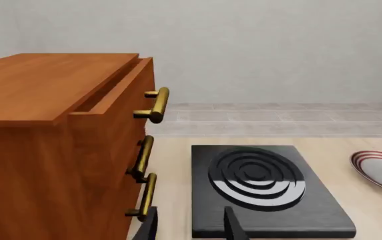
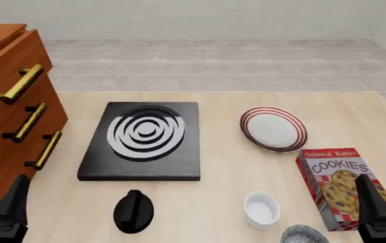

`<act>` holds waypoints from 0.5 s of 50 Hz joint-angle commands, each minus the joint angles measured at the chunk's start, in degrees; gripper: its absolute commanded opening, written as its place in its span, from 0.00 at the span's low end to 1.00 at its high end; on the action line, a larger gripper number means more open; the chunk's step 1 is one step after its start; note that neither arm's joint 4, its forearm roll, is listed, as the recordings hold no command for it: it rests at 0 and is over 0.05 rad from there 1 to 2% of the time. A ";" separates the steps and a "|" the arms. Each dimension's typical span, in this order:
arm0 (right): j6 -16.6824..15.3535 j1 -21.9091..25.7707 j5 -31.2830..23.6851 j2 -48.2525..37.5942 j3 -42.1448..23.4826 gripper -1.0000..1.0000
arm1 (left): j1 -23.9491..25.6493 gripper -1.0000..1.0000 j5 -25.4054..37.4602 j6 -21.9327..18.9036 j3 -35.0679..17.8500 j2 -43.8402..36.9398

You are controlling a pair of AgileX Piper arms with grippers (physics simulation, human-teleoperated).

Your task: Pick the akita bowl next to the ramekin and place it on the plate.

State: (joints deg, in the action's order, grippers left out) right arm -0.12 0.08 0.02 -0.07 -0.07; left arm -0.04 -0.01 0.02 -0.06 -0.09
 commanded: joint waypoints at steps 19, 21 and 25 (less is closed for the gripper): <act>-5.46 3.01 -0.07 -0.74 -1.54 1.00 | -0.41 1.00 0.10 0.31 -0.36 -0.23; -5.79 4.05 -0.18 -1.53 -2.21 1.00 | -0.36 1.00 0.20 0.17 -0.35 -0.13; -6.44 4.71 -2.40 -1.42 -5.06 1.00 | -0.28 1.00 0.27 0.20 -0.35 -0.02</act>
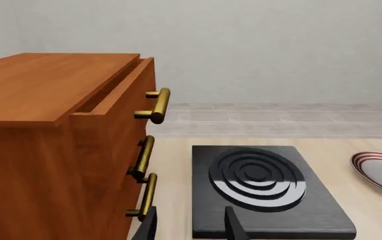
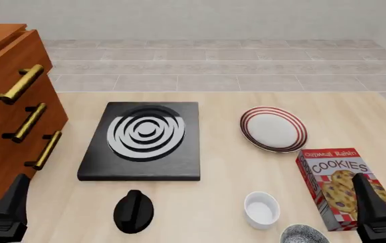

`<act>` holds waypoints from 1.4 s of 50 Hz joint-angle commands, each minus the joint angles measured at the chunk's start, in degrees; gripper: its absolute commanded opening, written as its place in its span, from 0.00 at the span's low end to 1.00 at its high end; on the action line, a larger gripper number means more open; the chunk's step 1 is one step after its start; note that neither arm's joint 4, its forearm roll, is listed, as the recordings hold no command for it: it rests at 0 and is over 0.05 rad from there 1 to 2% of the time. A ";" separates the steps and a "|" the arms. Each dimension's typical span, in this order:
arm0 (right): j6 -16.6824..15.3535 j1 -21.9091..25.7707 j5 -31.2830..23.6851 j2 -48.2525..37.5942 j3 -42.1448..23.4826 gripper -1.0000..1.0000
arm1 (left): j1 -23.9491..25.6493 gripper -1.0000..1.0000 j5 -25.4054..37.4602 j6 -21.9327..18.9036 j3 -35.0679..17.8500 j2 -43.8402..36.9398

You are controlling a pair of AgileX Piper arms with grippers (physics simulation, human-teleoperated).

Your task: Pick the akita bowl next to the ramekin and place it on the plate.

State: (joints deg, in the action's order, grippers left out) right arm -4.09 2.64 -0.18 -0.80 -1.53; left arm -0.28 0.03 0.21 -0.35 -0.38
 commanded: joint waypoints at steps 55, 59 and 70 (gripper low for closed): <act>-8.58 12.45 -29.86 -9.87 -23.96 1.00 | 0.72 1.00 0.37 0.42 -0.59 0.32; -8.85 13.77 -31.41 -10.26 -23.49 1.00 | 0.99 1.00 0.48 0.28 -0.51 0.31; -7.64 16.78 -36.50 -13.55 -26.62 1.00 | 1.16 1.00 0.26 1.35 -0.48 0.35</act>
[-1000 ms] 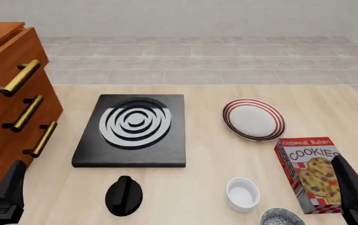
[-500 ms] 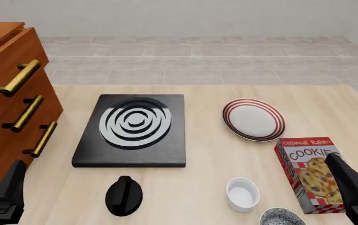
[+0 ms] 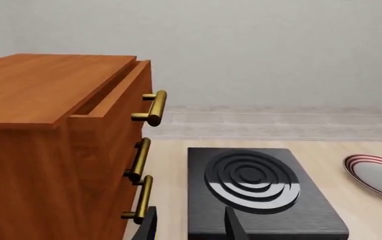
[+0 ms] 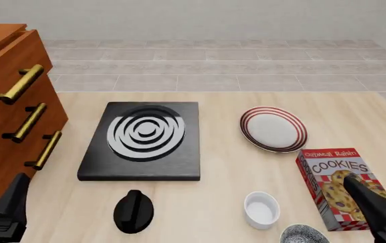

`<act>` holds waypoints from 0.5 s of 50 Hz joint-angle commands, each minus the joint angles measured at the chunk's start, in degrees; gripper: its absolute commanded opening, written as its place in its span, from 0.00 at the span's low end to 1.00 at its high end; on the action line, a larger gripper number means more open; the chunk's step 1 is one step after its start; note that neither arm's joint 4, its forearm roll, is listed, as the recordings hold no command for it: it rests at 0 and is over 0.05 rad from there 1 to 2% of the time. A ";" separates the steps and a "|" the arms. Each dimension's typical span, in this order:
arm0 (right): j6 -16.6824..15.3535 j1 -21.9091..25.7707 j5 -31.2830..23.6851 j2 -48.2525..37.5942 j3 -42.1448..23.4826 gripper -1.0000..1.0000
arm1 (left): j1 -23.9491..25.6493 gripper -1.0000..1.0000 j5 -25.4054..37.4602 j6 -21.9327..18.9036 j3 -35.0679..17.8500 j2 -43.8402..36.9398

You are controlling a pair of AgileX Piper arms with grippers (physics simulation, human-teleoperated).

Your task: Pick the akita bowl next to the ramekin and place it on the plate.

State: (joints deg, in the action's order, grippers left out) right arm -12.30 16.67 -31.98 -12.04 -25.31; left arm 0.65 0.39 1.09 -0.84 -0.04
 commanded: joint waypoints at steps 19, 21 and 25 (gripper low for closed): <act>7.26 6.50 -11.66 -4.97 -4.76 1.00 | 0.99 1.00 -0.06 1.16 -0.09 0.00; 10.65 7.05 -12.55 -5.33 -5.19 1.00 | 0.91 1.00 -0.06 1.35 -0.16 0.00; 11.57 6.48 -14.09 -5.01 -5.94 1.00 | 1.14 1.00 -0.09 1.21 -0.19 0.00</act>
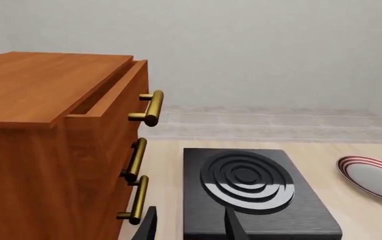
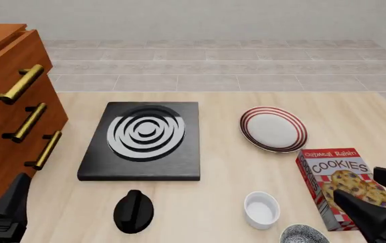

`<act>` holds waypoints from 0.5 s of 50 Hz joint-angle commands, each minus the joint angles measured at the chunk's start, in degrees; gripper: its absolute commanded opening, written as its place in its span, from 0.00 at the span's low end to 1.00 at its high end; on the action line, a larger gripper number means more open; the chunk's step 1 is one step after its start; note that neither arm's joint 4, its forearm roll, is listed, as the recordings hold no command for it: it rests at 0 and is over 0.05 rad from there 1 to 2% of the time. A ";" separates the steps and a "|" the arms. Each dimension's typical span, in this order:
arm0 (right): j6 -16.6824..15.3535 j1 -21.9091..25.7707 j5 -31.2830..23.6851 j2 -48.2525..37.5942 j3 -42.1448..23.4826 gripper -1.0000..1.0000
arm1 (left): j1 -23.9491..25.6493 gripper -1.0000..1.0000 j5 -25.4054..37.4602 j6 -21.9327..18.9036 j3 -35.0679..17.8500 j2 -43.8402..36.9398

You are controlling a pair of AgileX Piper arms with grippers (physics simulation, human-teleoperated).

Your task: Pick the akita bowl next to the ramekin and place it on the plate.

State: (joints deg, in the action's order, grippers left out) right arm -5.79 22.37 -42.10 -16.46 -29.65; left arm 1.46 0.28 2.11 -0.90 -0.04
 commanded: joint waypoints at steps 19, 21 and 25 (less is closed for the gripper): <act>10.06 -4.12 -11.19 1.75 -2.16 1.00 | 0.70 1.00 -0.11 0.71 0.03 -0.01; 9.89 -4.57 -11.68 1.74 -2.56 1.00 | 0.73 1.00 -0.13 0.69 0.03 -0.01; 9.87 -5.17 -12.69 1.79 -3.25 1.00 | 0.74 1.00 -0.20 0.83 0.06 0.00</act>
State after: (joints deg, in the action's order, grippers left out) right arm 2.98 19.20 -51.88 -15.28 -32.04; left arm 2.04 0.18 2.74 -0.89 -0.06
